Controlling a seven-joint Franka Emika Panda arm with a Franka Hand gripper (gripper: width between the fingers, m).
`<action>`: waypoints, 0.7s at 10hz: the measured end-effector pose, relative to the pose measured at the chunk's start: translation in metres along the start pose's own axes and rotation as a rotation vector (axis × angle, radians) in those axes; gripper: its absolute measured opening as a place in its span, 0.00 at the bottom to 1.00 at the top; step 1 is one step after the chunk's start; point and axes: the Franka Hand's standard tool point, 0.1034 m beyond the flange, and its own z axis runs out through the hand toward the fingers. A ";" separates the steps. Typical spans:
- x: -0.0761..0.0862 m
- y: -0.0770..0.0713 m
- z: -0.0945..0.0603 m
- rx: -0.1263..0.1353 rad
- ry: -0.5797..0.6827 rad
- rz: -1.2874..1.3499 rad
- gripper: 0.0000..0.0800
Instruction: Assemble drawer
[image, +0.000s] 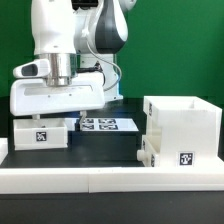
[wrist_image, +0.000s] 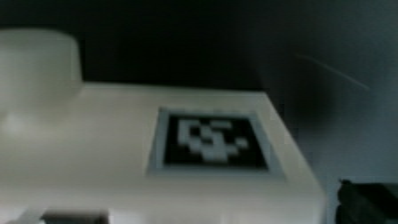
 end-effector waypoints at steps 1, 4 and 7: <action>0.000 -0.001 0.001 0.000 0.000 -0.001 0.81; 0.002 -0.006 0.003 0.003 0.000 -0.010 0.48; 0.003 -0.008 0.003 0.004 0.000 -0.016 0.08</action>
Offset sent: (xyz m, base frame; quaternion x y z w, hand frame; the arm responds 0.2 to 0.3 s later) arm 0.0070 0.0042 -0.0034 -0.0074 0.0003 0.0017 1.0000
